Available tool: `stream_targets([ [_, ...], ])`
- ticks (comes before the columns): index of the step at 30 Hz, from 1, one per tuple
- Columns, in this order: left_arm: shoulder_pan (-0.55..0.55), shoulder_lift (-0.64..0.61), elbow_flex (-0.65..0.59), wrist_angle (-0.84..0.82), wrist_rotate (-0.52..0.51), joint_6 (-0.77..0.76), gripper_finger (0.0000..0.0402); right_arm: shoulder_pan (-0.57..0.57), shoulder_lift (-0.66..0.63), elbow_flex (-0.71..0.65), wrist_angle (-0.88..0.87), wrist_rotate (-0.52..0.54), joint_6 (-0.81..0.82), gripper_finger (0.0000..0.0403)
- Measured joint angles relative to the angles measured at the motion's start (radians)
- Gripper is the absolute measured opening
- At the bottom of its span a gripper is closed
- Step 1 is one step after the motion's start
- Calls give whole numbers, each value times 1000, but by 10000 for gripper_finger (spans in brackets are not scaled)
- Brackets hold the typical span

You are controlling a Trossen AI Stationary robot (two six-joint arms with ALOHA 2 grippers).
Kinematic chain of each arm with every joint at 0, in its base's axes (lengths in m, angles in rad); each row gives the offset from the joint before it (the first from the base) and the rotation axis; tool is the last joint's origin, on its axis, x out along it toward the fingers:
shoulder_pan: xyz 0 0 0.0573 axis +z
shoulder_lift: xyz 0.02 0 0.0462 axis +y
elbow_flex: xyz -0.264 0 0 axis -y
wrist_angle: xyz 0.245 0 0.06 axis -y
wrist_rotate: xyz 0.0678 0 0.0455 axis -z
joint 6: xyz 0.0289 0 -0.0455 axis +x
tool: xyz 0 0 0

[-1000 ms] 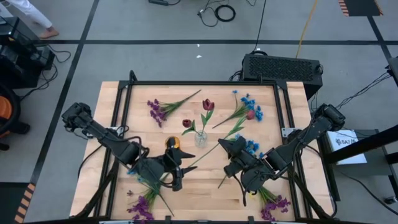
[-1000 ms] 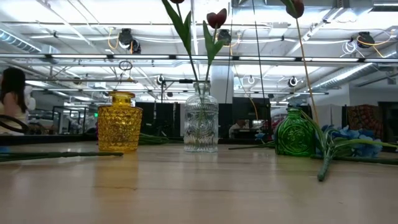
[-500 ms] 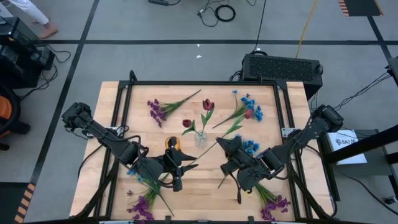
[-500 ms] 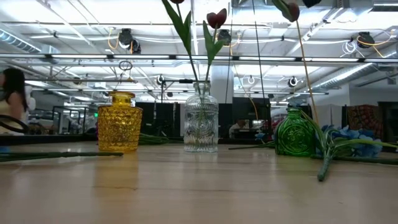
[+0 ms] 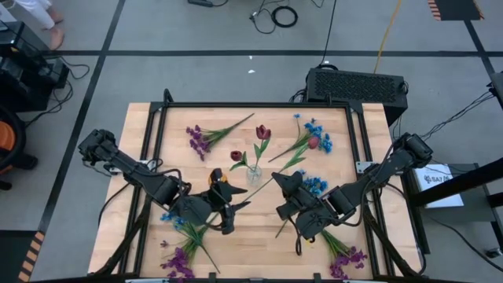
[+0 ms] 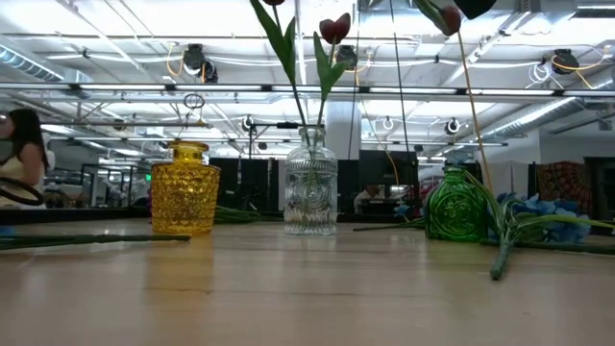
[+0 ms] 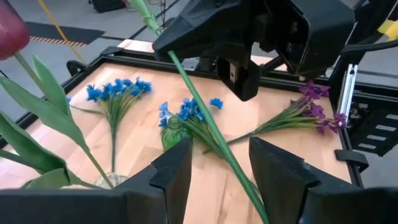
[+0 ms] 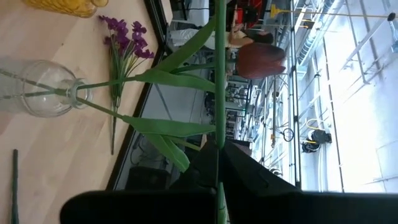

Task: Sort flowers into vase by color
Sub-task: Put the red tulip into the transparent vase

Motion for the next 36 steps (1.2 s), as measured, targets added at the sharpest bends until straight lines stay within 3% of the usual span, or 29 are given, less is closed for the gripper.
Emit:
stream_targets([
  [7, 17, 0, 0, -34, 68, -27, 147, 0, 0, 0, 3, 0, -9, 0],
  [23, 28, 0, 0, -67, 90, -2, 13, 0, 0, 0, 2, 0, -13, 0],
  [29, 29, 0, 0, -69, 90, 7, 12, 0, 0, 0, 28, 0, 10, 2],
  [36, 35, -37, 0, -66, 64, 39, 12, 28, 0, 0, 146, -53, 144, 77],
])
